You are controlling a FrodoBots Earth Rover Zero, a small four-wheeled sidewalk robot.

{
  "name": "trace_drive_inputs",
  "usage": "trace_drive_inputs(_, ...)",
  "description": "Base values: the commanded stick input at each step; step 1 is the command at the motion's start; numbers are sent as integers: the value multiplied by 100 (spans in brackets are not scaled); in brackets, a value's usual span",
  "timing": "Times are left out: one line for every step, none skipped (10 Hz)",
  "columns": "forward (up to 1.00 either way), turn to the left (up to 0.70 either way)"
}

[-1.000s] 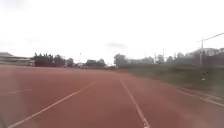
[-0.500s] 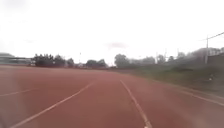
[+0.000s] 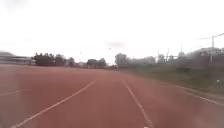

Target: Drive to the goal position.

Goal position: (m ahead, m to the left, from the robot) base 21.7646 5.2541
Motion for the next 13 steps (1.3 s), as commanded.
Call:
trace_drive_inputs(70, 0)
trace_drive_inputs(70, 0)
trace_drive_inputs(70, 0)
trace_drive_inputs(70, 0)
trace_drive_inputs(70, 0)
trace_drive_inputs(70, 0)
trace_drive_inputs(70, 0)
trace_drive_inputs(70, 0)
trace_drive_inputs(70, 0)
trace_drive_inputs(70, 0)
trace_drive_inputs(70, 0)
trace_drive_inputs(70, 0)
trace_drive_inputs(70, 0)
